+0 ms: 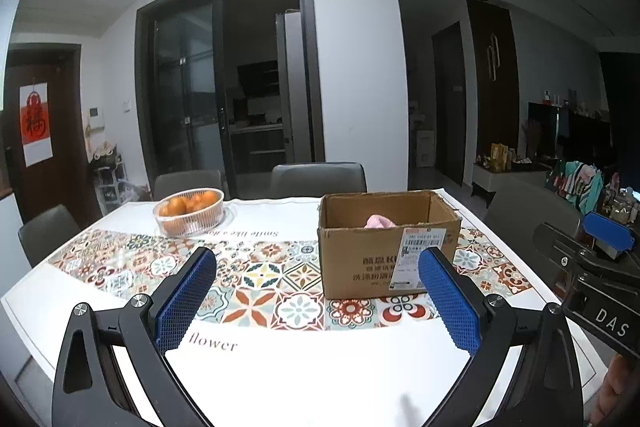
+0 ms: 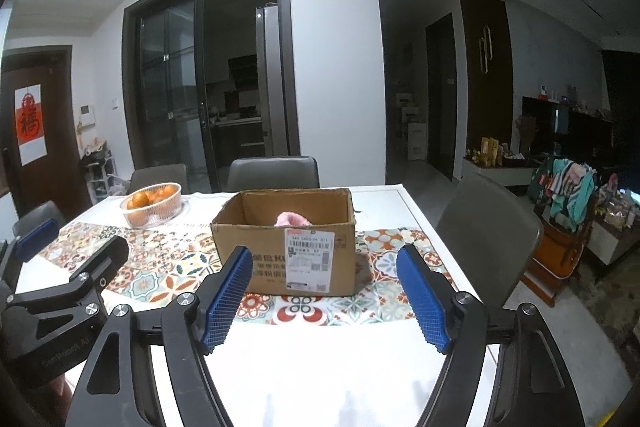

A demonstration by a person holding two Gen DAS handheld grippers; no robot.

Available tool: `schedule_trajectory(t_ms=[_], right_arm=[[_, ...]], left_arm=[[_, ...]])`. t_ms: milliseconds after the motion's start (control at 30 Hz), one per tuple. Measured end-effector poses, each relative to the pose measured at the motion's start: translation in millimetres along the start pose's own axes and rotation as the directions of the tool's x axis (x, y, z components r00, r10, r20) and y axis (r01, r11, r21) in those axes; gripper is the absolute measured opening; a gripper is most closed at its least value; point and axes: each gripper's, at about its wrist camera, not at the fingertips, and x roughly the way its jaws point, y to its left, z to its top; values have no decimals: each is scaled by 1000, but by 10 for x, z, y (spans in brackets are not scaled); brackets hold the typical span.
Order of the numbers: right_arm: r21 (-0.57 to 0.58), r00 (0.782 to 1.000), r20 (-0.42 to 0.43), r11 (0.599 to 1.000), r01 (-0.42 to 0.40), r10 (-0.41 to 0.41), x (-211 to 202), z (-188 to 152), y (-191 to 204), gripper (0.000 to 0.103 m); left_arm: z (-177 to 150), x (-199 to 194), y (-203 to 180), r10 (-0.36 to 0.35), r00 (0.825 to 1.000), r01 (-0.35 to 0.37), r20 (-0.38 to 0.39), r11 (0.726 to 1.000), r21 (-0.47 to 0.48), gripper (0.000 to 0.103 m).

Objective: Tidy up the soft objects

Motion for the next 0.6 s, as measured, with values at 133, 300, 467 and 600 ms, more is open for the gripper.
schedule_trajectory(t_ms=[133, 300, 467, 600], right_arm=[[-6, 1000, 3, 1000, 0, 0, -54, -33, 16, 76], [-13, 1000, 8, 1000, 5, -5, -87, -62, 34, 76], [-9, 1000, 12, 1000, 3, -3, -115, -64, 33, 76], [-15, 1000, 21, 1000, 4, -3, -150, -69, 48, 76]], left_arm=[[-49, -73, -1, 15, 1000, -15, 2, 1000, 0, 103], [-67, -114, -2, 18, 1000, -18, 11, 1000, 5, 103], [-79, -154, 11, 21, 999, -21, 23, 1000, 4, 103], [-81, -183, 20, 23, 999, -23, 30, 1000, 2, 103]])
